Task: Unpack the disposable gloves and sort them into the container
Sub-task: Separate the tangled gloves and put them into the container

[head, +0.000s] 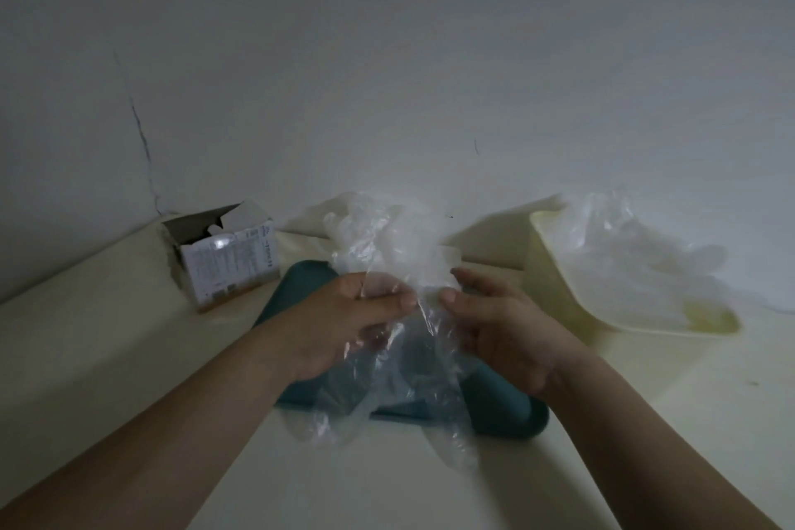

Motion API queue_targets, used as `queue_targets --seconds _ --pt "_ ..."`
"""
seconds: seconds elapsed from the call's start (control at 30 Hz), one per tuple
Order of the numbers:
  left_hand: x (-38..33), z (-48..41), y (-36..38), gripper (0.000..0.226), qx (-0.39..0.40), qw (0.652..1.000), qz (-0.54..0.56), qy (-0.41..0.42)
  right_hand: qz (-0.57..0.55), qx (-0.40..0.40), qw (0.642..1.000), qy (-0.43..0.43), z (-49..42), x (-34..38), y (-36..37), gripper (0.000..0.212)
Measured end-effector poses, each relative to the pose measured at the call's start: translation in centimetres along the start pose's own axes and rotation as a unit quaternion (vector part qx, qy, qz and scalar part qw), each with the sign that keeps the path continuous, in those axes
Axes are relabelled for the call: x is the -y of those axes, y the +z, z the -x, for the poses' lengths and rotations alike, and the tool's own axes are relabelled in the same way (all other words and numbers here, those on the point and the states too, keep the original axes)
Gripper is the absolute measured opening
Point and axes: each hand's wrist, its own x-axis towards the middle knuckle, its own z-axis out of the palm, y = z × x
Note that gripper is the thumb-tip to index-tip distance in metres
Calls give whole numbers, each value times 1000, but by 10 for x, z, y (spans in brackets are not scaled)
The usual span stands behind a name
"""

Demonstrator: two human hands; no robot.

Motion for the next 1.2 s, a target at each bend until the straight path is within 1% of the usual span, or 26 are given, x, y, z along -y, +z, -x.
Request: queue_targets --seconds 0.03,0.07,0.1,0.13,0.17,0.2,0.23,0.27,0.3,0.33,0.37,0.43,0.47,0.5,0.53,0.6,0.73,0.8,0.9,0.97,1.0,1.03,1.07,1.1,1.13,1.2 --pt "0 2 0 13 12 1000 0 6 27 54 997 37 2 -2 -2 63" --pt "1 3 1 9 21 1000 -16 8 40 92 993 56 5 -5 -2 56" --pt "2 3 4 9 24 999 -39 11 39 95 993 56 6 -8 -2 46" --pt "4 1 7 11 13 998 -57 14 30 73 996 43 5 -11 0 36" --pt "8 -4 10 15 -17 997 -74 19 19 39 999 23 4 -14 2 29" --pt "12 -11 11 20 -69 992 -99 31 14 2 1000 11 2 -17 2 26" --pt "17 -19 9 25 -135 979 -143 58 26 -29 999 4 0 -20 0 26" --pt "23 -28 4 25 -197 952 -213 103 55 -54 997 -1 -3 -22 -3 26" --pt "26 -37 -1 20 -230 913 -299 156 93 -66 993 -7 -5 -25 -7 25" --pt "28 -44 -6 14 -225 869 -390 205 126 -69 990 -12 -6 -26 -9 24" --pt "31 -50 -9 15 -191 831 -470 227 151 -66 986 -15 -7 -27 -13 23" --pt "37 -66 -10 34 -119 778 -584 198 184 -59 981 -23 -8 -27 -16 23" --pt "40 -73 -9 43 -102 758 -618 179 206 -61 976 -32 -9 -28 -16 23" --pt "41 -79 -8 49 -94 747 -636 167 231 -69 970 -43 -11 -30 -17 24" --pt "44 -86 -7 50 -90 747 -639 161 250 -80 963 -54 -14 -32 -18 24" --pt "49 -96 -8 43 -98 758 -625 161 261 -92 958 -77 -15 -37 -22 25" --pt "51 -104 -14 18 -112 772 -599 181 254 -90 957 -110 -14 -41 -26 23" --pt "49 -101 -20 22 -122 787 -573 193 265 -96 952 -124 -13 -41 -25 26" --pt "36 -88 -24 24 -156 835 -474 232 263 -106 948 -147 -10 -38 -24 20" --pt "23 -77 -22 21 -194 892 -344 221 263 -116 943 -168 -6 -35 -25 14" --pt "17 -73 -22 19 -200 920 -268 206 274 -122 937 -180 -3 -32 -24 14" --pt "13 -69 -23 17 -188 946 -193 181 282 -122 932 -192 1 -30 -23 16" --pt "9 -65 -26 14 -160 969 -121 147 294 -117 927 -202 4 -27 -21 18" --pt "7 -62 -27 11 -115 986 -55 103 306 -114 922 -207 7 -26 -21 18" --pt "6 -60 -28 14 -67 996 0 63 312 -112 920 -211 10 -24 -20 18" --pt "11 -57 -29 33 5 998 64 1 306 -96 923 -211 12 -23 -20 18"
